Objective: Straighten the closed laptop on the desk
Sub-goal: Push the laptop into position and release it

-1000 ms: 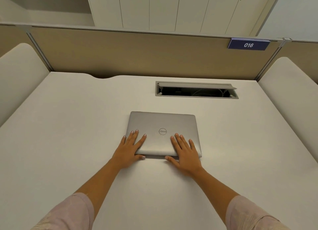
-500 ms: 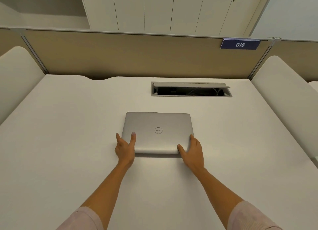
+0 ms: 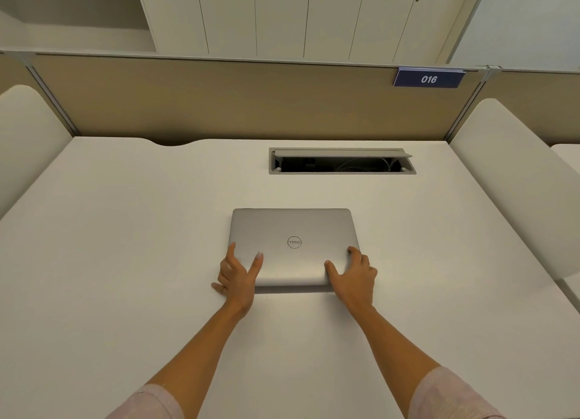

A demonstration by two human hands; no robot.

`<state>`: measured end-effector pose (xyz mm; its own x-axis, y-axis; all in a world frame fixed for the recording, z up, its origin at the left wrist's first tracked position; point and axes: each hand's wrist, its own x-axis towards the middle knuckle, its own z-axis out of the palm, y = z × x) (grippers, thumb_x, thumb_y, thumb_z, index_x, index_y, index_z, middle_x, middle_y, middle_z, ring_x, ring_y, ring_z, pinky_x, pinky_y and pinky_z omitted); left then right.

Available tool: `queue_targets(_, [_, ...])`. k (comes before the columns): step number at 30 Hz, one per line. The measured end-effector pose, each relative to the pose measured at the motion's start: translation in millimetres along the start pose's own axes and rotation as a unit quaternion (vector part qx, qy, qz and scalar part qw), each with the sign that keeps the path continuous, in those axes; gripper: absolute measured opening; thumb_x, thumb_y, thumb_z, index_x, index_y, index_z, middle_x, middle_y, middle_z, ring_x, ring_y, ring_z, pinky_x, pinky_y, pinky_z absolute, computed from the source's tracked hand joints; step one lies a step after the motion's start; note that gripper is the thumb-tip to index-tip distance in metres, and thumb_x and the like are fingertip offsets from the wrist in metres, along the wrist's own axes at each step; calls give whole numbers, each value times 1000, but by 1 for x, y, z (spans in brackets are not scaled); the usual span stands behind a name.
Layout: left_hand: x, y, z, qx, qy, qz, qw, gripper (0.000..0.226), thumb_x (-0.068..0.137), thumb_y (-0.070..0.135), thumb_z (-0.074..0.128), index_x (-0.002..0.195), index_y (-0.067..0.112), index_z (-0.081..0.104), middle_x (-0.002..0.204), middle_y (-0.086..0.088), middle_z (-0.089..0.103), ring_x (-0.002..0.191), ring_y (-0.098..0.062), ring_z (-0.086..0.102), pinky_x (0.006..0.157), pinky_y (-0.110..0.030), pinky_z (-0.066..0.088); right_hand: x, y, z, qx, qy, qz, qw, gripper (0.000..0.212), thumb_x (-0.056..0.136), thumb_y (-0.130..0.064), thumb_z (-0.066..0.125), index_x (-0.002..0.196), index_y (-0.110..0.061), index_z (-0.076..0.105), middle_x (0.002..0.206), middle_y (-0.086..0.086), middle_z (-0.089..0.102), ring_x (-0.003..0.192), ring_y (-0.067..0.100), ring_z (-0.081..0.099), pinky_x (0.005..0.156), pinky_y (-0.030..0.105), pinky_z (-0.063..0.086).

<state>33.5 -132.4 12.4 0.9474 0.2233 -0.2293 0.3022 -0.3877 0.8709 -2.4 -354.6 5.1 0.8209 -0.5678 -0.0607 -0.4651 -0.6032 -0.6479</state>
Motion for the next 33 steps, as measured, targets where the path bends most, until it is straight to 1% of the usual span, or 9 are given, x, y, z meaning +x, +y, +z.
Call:
queue_targets(5, [2,-3,3,32,-30,3,999,87,78,68,49,149,32,13,152,-13,21,142,-32,13,114,-53,-7,1,5,2,-34,19,-20,999,66,84,-52,63,136,-16,42,129,11,50,109,33,44,94,41,41])
queue_targets(9, [3,-7,4,208,-71,1,975,89,86,69,40,151,24,-1,159,-17,-3,146,-31,-8,113,-53,-14,-6,9,5,-89,47,-69,992,64,88,-52,59,138,-17,43,145,17,41,130,35,35,108,47,34])
queue_targets(11, [3,-13,2,326,-67,74,940,90,88,71,26,153,17,-5,159,-17,-13,146,-29,-16,107,-54,-25,-12,11,8,-126,52,-150,979,63,91,-51,55,144,-21,39,154,15,29,140,34,25,115,47,25])
queue_targets(13, [1,-21,-1,393,-45,204,895,87,88,71,18,153,15,1,160,-16,-10,147,-28,-13,101,-49,-34,-19,13,11,-125,7,-225,966,61,94,-52,48,148,-29,30,160,7,17,146,27,12,118,42,15])
queue_targets(15, [-1,-27,0,424,-58,272,862,84,90,69,15,153,13,9,160,-15,-1,148,-27,-7,106,-49,-31,-23,17,16,-135,-50,-293,945,60,97,-52,40,151,-32,22,162,2,11,148,22,5,120,41,10])
queue_targets(18, [1,-37,4,451,-85,302,835,79,94,64,9,152,11,16,159,-14,15,147,-19,-14,113,-50,-13,-28,26,23,-168,-90,-345,919,59,99,-52,28,153,-31,16,162,-2,7,149,19,1,118,38,7])
queue_targets(21, [4,-43,2,456,-98,305,830,76,95,62,5,152,13,16,159,-10,17,145,-12,-21,114,-45,-8,-26,29,25,-169,-92,-339,921,53,101,-47,23,152,-33,15,161,-7,9,149,17,1,119,35,6])
queue_targets(27, [9,-36,-2,467,-123,316,817,73,97,58,5,150,10,22,155,-8,29,143,-20,14,113,-42,-7,-20,29,27,-147,-105,-332,926,54,100,-49,11,151,-35,20,160,-11,14,149,15,3,119,32,3])
queue_targets(33, [15,-34,-3,468,-138,328,809,74,96,58,5,149,10,22,156,-7,30,143,-21,23,113,-41,-6,-17,26,28,-153,-113,-324,927,53,99,-41,19,151,-35,18,160,-11,14,148,15,3,118,33,0])
